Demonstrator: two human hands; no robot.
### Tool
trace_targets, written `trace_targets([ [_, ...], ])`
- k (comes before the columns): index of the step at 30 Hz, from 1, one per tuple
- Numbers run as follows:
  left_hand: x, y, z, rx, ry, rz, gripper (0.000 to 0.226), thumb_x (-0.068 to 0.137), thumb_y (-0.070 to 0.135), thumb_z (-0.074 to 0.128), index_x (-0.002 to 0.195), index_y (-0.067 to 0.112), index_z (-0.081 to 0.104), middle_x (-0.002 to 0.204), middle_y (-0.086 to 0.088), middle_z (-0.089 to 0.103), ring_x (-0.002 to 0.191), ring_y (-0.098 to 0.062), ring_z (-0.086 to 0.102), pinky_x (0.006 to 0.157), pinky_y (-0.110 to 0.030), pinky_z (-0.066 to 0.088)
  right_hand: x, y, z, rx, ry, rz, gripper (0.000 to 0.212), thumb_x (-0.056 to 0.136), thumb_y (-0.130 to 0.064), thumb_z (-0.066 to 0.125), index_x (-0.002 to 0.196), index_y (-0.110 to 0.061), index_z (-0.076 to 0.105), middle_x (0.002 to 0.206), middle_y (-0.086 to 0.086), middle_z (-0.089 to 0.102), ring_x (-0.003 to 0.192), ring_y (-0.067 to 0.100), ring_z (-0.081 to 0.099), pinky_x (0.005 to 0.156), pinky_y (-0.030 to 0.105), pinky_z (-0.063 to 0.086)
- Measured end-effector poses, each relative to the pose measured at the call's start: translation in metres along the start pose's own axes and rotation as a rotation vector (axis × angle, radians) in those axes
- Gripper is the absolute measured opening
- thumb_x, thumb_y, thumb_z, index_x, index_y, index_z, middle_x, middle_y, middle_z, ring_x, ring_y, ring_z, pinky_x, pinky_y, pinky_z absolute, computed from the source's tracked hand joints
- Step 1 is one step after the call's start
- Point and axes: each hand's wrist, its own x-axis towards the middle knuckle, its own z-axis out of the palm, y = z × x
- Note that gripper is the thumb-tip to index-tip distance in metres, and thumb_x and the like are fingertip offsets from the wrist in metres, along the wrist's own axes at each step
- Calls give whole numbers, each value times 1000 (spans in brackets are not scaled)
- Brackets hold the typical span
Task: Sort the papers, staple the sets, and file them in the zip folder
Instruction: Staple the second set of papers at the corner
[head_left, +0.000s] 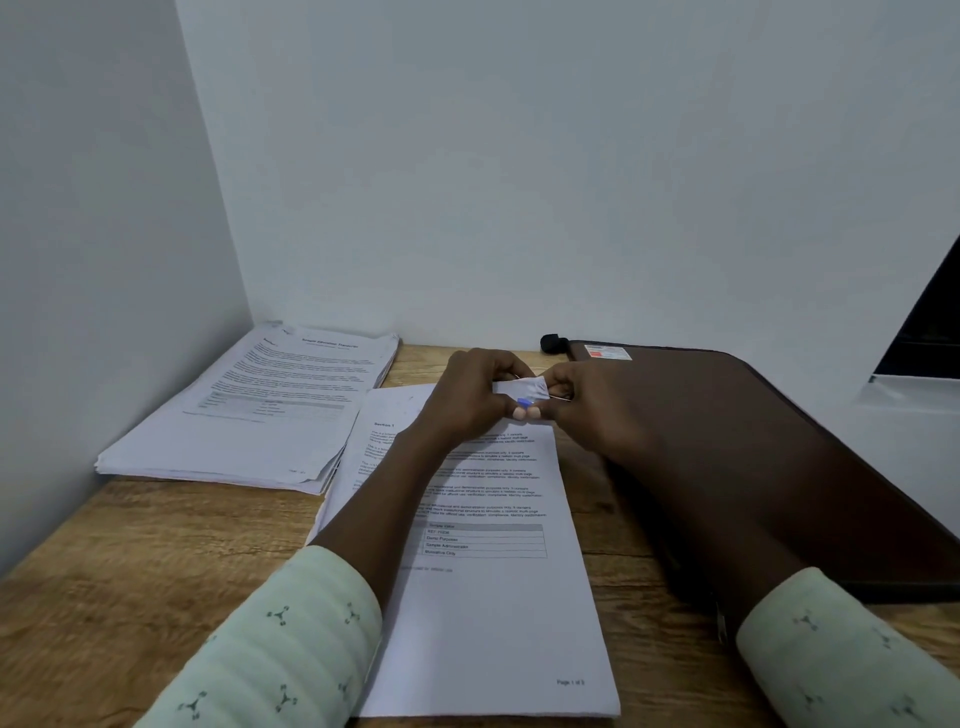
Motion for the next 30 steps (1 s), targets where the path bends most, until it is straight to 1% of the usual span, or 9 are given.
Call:
trace_targets([
  [4,0,1,2,-4,25,3,34,66,3,82,98,11,77,96,-6,75,89,-18,66,64,-15,42,-1,-3,4,31,15,-4,17,84,-24,75,100,-17,73,81,-2,65,65,6,53,56,19,35],
  [8,0,3,5,-37,106,5,25,70,3,79,93,12,78,90,-3,75,76,-8,63,62,-12,43,0,-3,6,65,70,-1,15,83,-20,76,93,-9,73,79,10,70,67,14,55,57,24,36],
  [11,1,0,5,-40,86,26,25,70,3,78,94,11,77,95,-2,76,85,-12,66,68,-13,45,2,-2,4,113,48,19,18,80,-22,79,89,-7,72,67,1,61,57,7,47,53,19,34],
  [13,1,-4,1,-13,-17,17,28,71,6,81,98,11,75,100,-2,74,93,-16,66,73,-18,47,2,2,3,46,-21,9,24,79,-29,80,89,-8,72,66,1,61,56,7,45,58,26,35],
  [15,1,-6,-4,-3,-107,17,37,73,11,83,109,14,73,111,-3,73,102,-16,66,85,-25,50,2,7,-6,-52,-96,-9,26,79,-35,79,93,-13,74,75,5,70,62,8,51,60,26,36],
  [17,-1,-7,-8,-13,-121,1,42,77,12,81,118,16,70,118,-3,71,109,-14,64,89,-23,47,3,10,-17,-112,-183,5,27,79,-34,79,100,-18,74,88,4,73,75,9,60,65,25,42],
  [21,1,-8,-10,42,-54,11,35,82,10,76,117,13,72,122,-1,69,103,-6,56,78,-19,37,0,15,-35,-184,-215,38,26,80,-29,78,104,-21,74,98,0,73,94,14,66,79,26,48],
  [26,2,-10,-9,-5,-22,3,14,83,12,74,97,9,75,96,-1,71,85,-10,58,70,-22,38,-4,18,-39,-278,-180,38,24,82,-20,77,105,-17,72,97,-2,68,90,12,60,63,13,40],
  [30,2,-8,-10,-38,0,32,5,85,9,71,88,12,74,84,1,68,73,0,54,61,-12,33,-7,13,-21,-314,-163,-3,26,81,-22,77,106,-17,73,97,-3,67,87,9,58,71,21,42],
])
